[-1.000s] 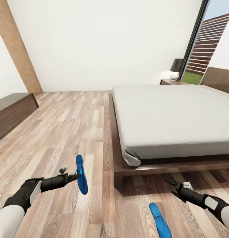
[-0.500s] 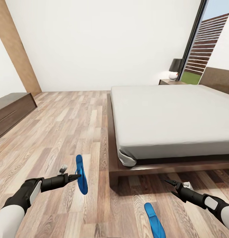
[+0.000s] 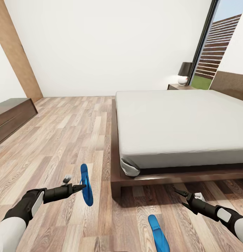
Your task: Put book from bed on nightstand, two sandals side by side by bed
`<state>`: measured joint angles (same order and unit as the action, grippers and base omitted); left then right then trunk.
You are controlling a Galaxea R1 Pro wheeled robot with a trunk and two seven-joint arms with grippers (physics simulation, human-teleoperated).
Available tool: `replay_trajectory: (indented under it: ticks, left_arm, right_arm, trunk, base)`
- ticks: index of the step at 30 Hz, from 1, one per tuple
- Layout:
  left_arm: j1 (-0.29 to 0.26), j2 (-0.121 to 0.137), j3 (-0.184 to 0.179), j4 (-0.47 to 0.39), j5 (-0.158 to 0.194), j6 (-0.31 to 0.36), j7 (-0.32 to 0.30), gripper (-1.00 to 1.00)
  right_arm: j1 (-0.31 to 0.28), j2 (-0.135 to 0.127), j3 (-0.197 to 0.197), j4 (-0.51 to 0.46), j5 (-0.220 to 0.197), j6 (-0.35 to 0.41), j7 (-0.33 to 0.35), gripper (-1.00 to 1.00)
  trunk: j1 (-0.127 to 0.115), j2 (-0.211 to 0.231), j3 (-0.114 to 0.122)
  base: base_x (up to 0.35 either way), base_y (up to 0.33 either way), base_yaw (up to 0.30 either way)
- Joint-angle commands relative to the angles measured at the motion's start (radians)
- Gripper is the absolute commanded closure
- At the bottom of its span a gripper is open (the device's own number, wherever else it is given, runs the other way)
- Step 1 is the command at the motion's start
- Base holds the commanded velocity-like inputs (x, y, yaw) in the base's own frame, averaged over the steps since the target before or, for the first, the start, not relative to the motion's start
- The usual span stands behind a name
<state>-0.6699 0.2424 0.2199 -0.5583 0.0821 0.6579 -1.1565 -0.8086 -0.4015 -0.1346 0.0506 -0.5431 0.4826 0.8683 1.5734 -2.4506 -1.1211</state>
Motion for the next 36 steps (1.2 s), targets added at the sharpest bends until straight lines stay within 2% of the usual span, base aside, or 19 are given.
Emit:
replay_trajectory:
  ticks: [1, 17, 23, 27, 29, 31, 33, 34, 36]
  left_arm:
    - [-0.001, 0.000, 0.001, 0.000, 0.002, 0.008, -0.002, 1.00]
    - [-0.001, 0.000, 0.001, 0.000, 0.001, 0.008, 0.000, 1.00]
    - [-0.001, -0.002, 0.000, 0.000, -0.001, 0.008, 0.023, 1.00]
    - [-0.001, -0.009, -0.001, 0.000, -0.002, 0.009, 0.064, 1.00]
    - [-0.001, -0.028, -0.002, 0.003, -0.003, 0.011, 0.107, 1.00]
    - [-0.002, -0.050, -0.003, 0.023, -0.004, 0.012, 0.169, 1.00]
    - [-0.002, -0.068, -0.004, 0.072, -0.003, 0.011, 0.266, 1.00]
    - [-0.001, -0.073, -0.004, 0.094, -0.001, 0.011, 0.306, 1.00]
    - [-0.001, -0.075, -0.003, 0.117, 0.001, 0.013, 0.343, 1.00]
  right_arm:
    - [-0.001, 0.000, -0.008, 0.003, 0.000, 0.007, 0.001, -1.00]
    - [-0.001, -0.003, -0.008, 0.003, 0.001, 0.011, 0.002, -1.00]
    - [-0.001, -0.003, -0.008, 0.004, 0.003, 0.012, -0.003, -1.00]
    - [-0.001, -0.003, -0.008, 0.004, 0.002, 0.014, -0.033, -1.00]
    - [-0.001, -0.003, -0.008, 0.005, 0.002, 0.015, -0.059, -1.00]
    - [-0.001, -0.004, -0.008, 0.005, 0.002, 0.015, -0.082, -1.00]
    - [-0.001, -0.005, -0.009, 0.005, 0.000, 0.016, -0.101, -1.00]
    - [-0.001, -0.005, -0.009, 0.005, 0.000, 0.016, -0.106, -1.00]
    - [-0.001, -0.005, -0.009, 0.005, -0.002, 0.016, -0.110, -1.00]
  trunk:
    - [0.000, 0.000, -0.001]
    - [0.000, 0.000, -0.001]
    - [0.000, 0.000, -0.001]
    - [0.000, 0.000, -0.001]
    - [0.000, 0.000, -0.001]
    - [0.000, 0.000, -0.001]
    - [0.000, 0.000, -0.001]
    - [0.000, 0.000, -0.001]
    - [0.000, 0.000, -0.001]
  base:
    - [0.000, -0.111, 0.000]
    - [0.000, -0.038, 0.000]
    - [0.000, -0.001, 0.000]
    - [0.000, 0.000, 0.000]
    - [0.000, 0.000, 0.000]
    - [0.000, 0.000, 0.000]
    - [0.000, 0.000, 0.000]
    - [0.000, 0.000, 0.000]
    - [0.000, 0.000, 0.000]
